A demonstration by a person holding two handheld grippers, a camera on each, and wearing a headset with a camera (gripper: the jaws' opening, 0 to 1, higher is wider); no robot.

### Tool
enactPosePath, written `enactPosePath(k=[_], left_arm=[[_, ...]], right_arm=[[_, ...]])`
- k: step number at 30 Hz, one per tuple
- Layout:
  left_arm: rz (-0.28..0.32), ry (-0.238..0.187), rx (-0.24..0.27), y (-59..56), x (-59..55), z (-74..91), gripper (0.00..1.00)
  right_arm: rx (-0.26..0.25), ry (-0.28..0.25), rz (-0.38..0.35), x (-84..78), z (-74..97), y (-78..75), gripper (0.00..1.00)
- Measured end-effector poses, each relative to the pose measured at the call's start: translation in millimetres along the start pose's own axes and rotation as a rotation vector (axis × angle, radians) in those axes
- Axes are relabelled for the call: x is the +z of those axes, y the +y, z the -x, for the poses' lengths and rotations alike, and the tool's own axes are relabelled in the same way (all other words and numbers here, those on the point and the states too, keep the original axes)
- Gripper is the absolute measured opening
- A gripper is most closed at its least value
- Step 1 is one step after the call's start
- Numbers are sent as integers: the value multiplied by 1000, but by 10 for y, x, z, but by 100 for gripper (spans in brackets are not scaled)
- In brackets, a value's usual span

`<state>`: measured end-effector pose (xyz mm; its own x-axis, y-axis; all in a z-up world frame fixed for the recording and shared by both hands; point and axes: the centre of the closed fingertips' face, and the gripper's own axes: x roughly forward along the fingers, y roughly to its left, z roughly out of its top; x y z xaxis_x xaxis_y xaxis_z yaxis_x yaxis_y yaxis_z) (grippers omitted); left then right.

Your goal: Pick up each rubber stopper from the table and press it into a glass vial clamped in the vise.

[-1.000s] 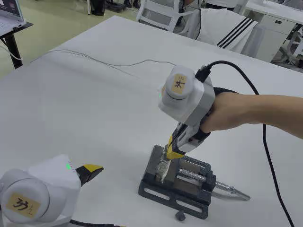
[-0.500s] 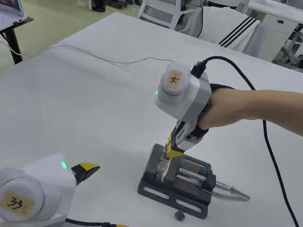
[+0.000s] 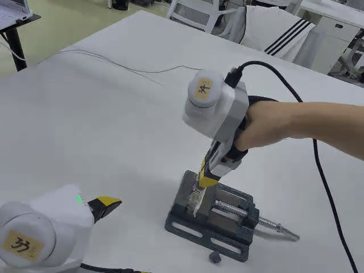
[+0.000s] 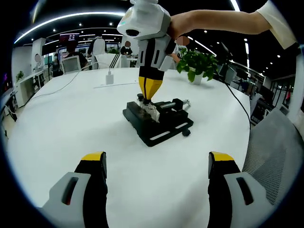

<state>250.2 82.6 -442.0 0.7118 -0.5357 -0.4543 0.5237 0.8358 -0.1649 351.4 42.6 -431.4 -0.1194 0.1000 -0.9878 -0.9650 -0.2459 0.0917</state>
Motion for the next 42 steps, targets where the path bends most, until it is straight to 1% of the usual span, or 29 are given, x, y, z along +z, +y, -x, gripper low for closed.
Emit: enactPosePath(k=[4,7,10,11,13,16,19,22,24,26,28,31,32,34,35,36,39,40,42], left_arm=[[4,0,-1,-6,-21,-5,87],[9,0,-2,-14,-31,-10,87],[10,-2,-2,-19,-28,-12,87],[11,-3,-2,-18,-27,-12,87],[15,-5,1,-15,-29,-11,87],[12,3,-1,-18,-56,-14,87],[18,2,-1,-19,-62,-14,87],[20,9,-4,-21,-82,-26,87],[19,10,-5,-26,-83,-35,87],[22,9,-7,-34,-82,-48,87],[22,10,-9,-46,-87,-64,87],[21,12,-14,-64,-91,-76,87],[22,14,-17,-72,-94,-78,87],[22,10,-14,-69,-86,-75,87],[25,13,-17,-73,-93,-76,87],[21,18,-18,-74,-100,-76,87],[22,14,-15,-71,-85,-74,87],[19,13,-12,-67,-74,-71,87],[13,13,-13,-68,-51,-62,87]], right_arm=[[6,14,7,9,-6,-16,0],[33,30,-25,24,-11,-44,0],[47,42,-16,28,-20,-52,0],[51,46,-26,25,-22,-53,0],[64,50,-23,19,-22,-44,0],[95,53,-58,15,-24,-45,0],[102,50,-63,9,-23,-35,0],[108,54,-68,6,-26,-21,0],[109,64,-55,10,-25,0,0],[114,71,-49,21,-37,-31,0],[125,81,-50,18,-31,-9,0],[139,82,-59,26,-43,-59,0],[139,78,-70,29,-45,-68,0],[138,74,-61,29,-44,-59,0],[139,74,-75,29,-45,-63,0],[139,75,-69,29,-45,-63,0],[133,76,-50,34,-38,-34,0],[131,77,-56,32,-32,-17,0],[130,70,-38,30,-30,-40,0]])
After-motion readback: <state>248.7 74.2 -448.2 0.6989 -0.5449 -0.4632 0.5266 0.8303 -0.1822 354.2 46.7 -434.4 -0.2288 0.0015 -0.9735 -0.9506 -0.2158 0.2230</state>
